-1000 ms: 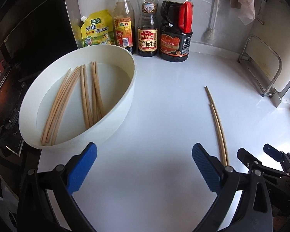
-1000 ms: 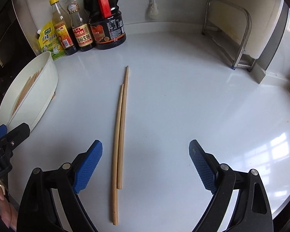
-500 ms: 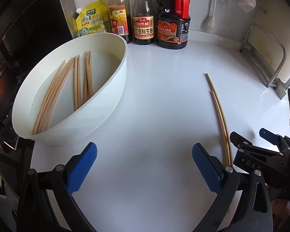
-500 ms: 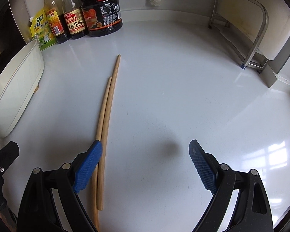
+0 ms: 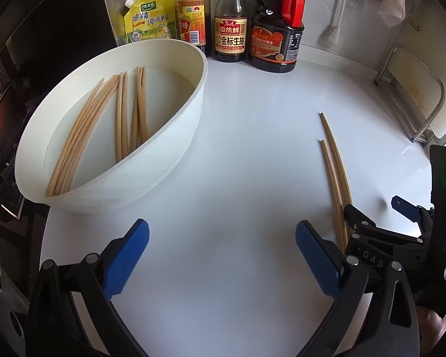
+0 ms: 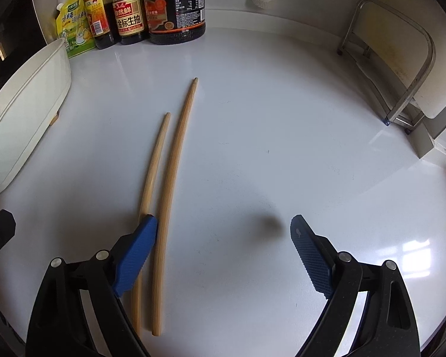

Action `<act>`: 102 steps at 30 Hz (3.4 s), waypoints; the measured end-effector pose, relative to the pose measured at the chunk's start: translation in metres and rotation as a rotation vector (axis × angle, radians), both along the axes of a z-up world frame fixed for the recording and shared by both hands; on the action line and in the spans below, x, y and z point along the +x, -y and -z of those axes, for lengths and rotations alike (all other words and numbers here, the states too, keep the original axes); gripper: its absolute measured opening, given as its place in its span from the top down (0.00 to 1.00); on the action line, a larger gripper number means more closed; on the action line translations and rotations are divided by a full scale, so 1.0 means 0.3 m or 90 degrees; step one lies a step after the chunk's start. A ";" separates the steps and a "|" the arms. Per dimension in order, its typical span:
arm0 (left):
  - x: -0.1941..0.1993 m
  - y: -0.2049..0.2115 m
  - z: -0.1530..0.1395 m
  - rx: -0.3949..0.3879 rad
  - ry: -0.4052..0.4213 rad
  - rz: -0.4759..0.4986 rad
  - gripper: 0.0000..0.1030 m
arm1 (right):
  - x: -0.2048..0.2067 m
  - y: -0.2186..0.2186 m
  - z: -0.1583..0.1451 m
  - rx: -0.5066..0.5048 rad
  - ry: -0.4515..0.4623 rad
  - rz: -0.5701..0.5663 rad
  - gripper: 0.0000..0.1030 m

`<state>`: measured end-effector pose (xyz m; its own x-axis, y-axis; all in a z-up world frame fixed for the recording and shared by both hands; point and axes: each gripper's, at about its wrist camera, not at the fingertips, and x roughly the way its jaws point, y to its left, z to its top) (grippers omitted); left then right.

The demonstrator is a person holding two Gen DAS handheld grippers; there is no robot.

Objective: Organize utensils
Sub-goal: 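Move both open tools back to the last two chopsticks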

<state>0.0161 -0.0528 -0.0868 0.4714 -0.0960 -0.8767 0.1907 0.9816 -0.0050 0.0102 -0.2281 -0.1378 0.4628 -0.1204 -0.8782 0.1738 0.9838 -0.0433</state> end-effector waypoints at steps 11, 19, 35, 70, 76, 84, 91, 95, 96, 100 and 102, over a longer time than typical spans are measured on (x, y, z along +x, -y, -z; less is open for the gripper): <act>0.000 0.041 0.031 0.000 -0.010 0.015 0.06 | -0.037 -0.017 -0.020 0.016 0.029 -0.054 0.84; -0.013 0.118 0.065 -0.012 -0.015 0.033 0.06 | -0.134 0.051 -0.020 0.033 0.029 -0.052 0.86; 0.002 0.246 0.135 -0.014 -0.028 0.028 0.06 | -0.252 0.196 -0.087 0.045 0.109 -0.076 0.54; 0.047 0.220 0.161 0.007 -0.017 0.027 0.53 | -0.105 0.134 -0.051 0.074 0.078 -0.139 0.52; 0.084 0.194 0.161 -0.004 -0.028 0.025 0.45 | -0.026 0.095 -0.016 0.034 0.047 -0.152 0.51; 0.118 0.204 0.164 -0.002 -0.029 0.024 0.34 | -0.006 0.084 0.005 0.024 0.046 -0.164 0.52; 0.104 0.221 0.158 -0.001 -0.018 0.049 0.55 | -0.012 0.042 -0.006 0.019 0.050 -0.208 0.76; 0.082 0.237 0.150 -0.003 -0.016 0.069 0.93 | -0.007 0.019 -0.003 0.003 0.047 -0.218 0.93; 0.079 0.237 0.150 0.000 -0.015 0.070 0.93 | -0.007 0.021 -0.003 0.005 0.047 -0.216 0.94; 0.082 0.229 0.149 -0.001 -0.019 0.070 0.93 | -0.009 0.040 -0.005 0.041 0.046 -0.183 0.94; 0.085 0.219 0.144 -0.006 -0.020 0.069 0.93 | -0.023 0.047 -0.020 0.058 0.056 -0.164 0.94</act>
